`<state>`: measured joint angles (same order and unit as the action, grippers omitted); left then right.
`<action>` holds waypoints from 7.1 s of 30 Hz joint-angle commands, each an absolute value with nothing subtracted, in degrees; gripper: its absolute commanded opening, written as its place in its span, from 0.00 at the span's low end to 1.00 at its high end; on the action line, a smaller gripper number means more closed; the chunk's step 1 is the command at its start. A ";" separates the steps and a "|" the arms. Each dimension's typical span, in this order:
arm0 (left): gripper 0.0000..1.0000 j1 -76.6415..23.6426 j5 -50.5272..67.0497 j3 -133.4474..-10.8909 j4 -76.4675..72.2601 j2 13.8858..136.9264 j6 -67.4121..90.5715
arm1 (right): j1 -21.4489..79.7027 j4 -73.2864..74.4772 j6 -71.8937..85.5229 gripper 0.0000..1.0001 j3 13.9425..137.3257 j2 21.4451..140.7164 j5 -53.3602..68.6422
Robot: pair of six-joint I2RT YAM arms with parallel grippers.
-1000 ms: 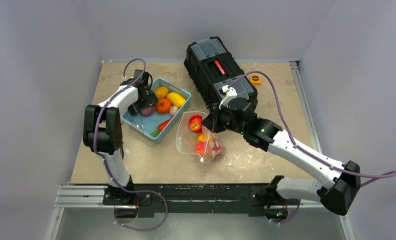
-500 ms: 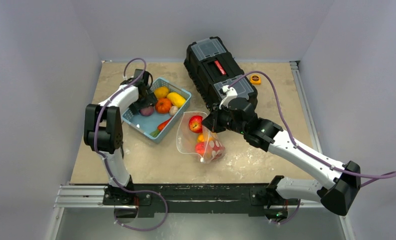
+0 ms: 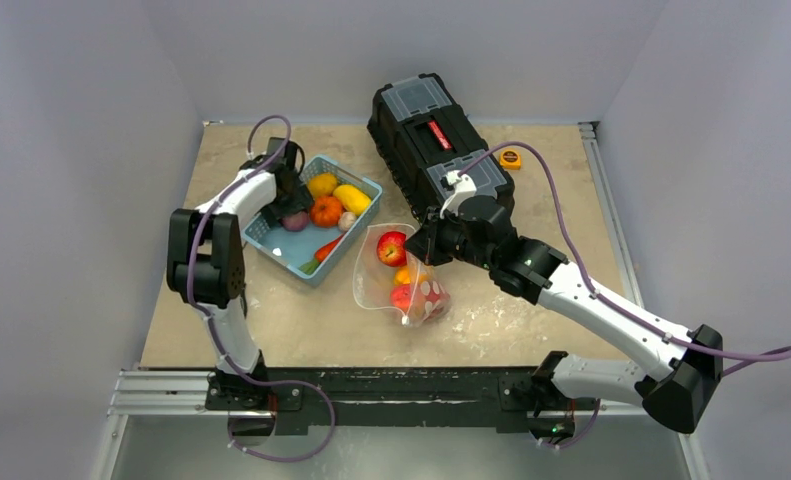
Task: Place the food in the zip-top bag and seal the zipper
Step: Pick up the fake vegetable from the bin, then place the fake vegetable in the zipper food storage bag, then pick up the fake vegetable from the bin, then place the fake vegetable in the zipper food storage bag.
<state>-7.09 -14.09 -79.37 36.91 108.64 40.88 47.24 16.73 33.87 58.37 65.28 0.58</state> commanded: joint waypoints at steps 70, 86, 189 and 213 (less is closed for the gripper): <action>0.83 -36.71 18.19 -66.43 36.00 60.90 -3.69 | 47.46 3.57 40.21 0.00 57.61 66.01 5.43; 0.85 -36.56 -5.03 -56.44 23.15 42.49 -0.61 | 47.46 3.04 39.95 0.00 56.61 66.39 6.22; 0.54 -9.23 12.78 -81.25 33.20 86.52 21.91 | 47.81 7.36 37.94 0.00 57.09 62.71 -0.18; 0.59 -24.81 58.27 -64.88 21.16 59.19 -12.13 | 47.86 3.20 40.41 0.00 56.02 62.10 -0.77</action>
